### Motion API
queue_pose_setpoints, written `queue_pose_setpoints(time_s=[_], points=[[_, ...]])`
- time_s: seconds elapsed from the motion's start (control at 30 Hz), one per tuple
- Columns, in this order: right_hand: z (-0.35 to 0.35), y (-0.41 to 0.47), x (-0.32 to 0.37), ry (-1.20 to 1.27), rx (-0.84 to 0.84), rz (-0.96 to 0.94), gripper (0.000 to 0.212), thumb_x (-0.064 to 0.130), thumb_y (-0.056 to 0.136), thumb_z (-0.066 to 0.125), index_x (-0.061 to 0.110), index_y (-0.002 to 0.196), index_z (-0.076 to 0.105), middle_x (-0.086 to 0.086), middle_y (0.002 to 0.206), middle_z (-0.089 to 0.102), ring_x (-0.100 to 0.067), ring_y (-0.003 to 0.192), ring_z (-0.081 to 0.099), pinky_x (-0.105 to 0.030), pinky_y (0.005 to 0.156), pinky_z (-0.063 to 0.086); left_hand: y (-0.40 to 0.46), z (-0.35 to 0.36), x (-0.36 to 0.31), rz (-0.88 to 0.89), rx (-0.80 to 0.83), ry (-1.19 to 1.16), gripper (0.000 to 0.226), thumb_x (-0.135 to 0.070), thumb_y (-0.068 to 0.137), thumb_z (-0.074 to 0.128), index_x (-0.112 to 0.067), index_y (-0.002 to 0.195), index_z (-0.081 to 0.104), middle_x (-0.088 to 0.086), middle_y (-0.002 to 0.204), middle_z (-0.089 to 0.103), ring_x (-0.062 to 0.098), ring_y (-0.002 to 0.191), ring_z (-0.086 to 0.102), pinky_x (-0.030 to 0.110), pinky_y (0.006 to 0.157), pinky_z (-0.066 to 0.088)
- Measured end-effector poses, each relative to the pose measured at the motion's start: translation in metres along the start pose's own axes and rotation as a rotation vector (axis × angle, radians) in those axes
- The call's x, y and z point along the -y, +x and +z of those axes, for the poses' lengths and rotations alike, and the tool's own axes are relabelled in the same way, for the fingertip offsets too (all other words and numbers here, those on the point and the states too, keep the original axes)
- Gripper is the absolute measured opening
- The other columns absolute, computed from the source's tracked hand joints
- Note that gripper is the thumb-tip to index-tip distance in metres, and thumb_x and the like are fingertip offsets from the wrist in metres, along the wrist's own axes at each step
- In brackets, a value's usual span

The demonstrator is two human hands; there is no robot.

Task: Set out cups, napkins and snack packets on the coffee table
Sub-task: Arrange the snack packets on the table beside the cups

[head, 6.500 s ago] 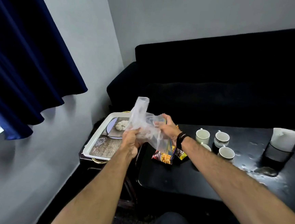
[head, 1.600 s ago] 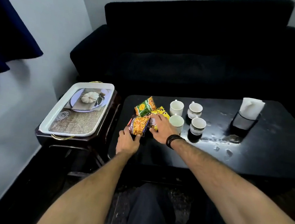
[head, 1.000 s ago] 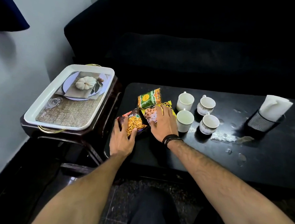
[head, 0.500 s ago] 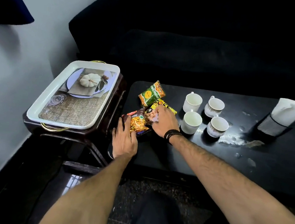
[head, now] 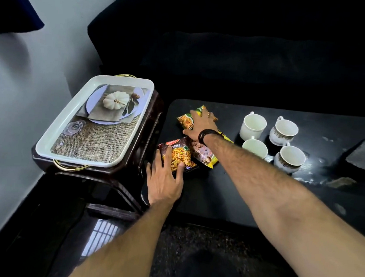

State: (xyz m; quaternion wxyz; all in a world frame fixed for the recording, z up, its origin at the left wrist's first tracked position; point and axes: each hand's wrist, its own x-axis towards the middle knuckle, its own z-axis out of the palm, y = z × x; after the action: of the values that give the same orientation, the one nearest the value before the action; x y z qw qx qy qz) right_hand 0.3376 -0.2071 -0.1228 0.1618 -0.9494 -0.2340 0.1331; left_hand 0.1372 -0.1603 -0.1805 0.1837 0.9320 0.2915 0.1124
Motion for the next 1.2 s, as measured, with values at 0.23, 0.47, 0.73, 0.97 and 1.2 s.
queue_pose_setpoints(time_s=[0.23, 0.47, 0.73, 0.97, 1.2], points=[[-0.012, -0.007, -0.008, 0.061, -0.245, -0.246, 0.05, -0.012, 0.078, 0.058, 0.015, 0.12, 0.056, -0.012, 0.126, 0.046, -0.033, 0.117, 0.045, -0.044, 0.088, 0.05, -0.001, -0.001, -0.001, 0.003, -0.014, 0.018, 0.063, -0.06, 0.098, 0.027, -0.036, 0.155, 0.013, 0.013, 0.16, 0.026, 0.03, 0.142, 0.035, 0.047, 0.121, 0.02], [-0.029, -0.025, -0.015, 0.111, -0.413, -0.349, 0.045, -0.015, 0.075, 0.055, 0.013, 0.108, 0.067, -0.006, 0.112, 0.064, -0.028, 0.105, 0.059, -0.037, 0.088, 0.049, -0.002, -0.003, -0.003, -0.004, -0.005, 0.025, 0.063, -0.06, 0.098, 0.028, -0.035, 0.154, 0.015, 0.015, 0.159, 0.028, 0.032, 0.141, 0.037, 0.049, 0.12, 0.02], [-0.047, -0.102, -0.027, 0.266, -0.706, -0.404, 0.053, -0.016, 0.076, 0.051, 0.007, 0.121, 0.067, -0.011, 0.117, 0.07, -0.024, 0.108, 0.066, -0.034, 0.097, 0.053, -0.001, -0.004, -0.002, -0.004, 0.008, 0.014, 0.064, -0.062, 0.098, 0.024, -0.034, 0.154, 0.017, 0.016, 0.159, 0.027, 0.033, 0.141, 0.036, 0.05, 0.12, 0.02], [0.001, -0.191, -0.075, 0.208, -0.618, -0.298, 0.05, -0.013, 0.074, 0.053, 0.009, 0.117, 0.068, -0.008, 0.119, 0.067, -0.025, 0.109, 0.064, -0.034, 0.1, 0.051, -0.003, -0.007, -0.005, -0.004, 0.006, 0.018, 0.064, -0.057, 0.099, 0.031, -0.029, 0.155, 0.02, 0.018, 0.157, 0.029, 0.036, 0.138, 0.039, 0.05, 0.119, 0.019], [0.023, -0.186, -0.049, -0.006, -0.318, -0.181, 0.075, 0.052, 0.068, 0.05, 0.029, 0.139, 0.039, -0.003, 0.148, 0.035, -0.027, 0.136, 0.036, -0.047, 0.104, 0.042, -0.002, -0.005, -0.003, 0.0, 0.015, 0.018, 0.064, -0.06, 0.098, 0.026, -0.031, 0.155, 0.016, 0.017, 0.159, 0.027, 0.034, 0.141, 0.037, 0.05, 0.12, 0.019]])
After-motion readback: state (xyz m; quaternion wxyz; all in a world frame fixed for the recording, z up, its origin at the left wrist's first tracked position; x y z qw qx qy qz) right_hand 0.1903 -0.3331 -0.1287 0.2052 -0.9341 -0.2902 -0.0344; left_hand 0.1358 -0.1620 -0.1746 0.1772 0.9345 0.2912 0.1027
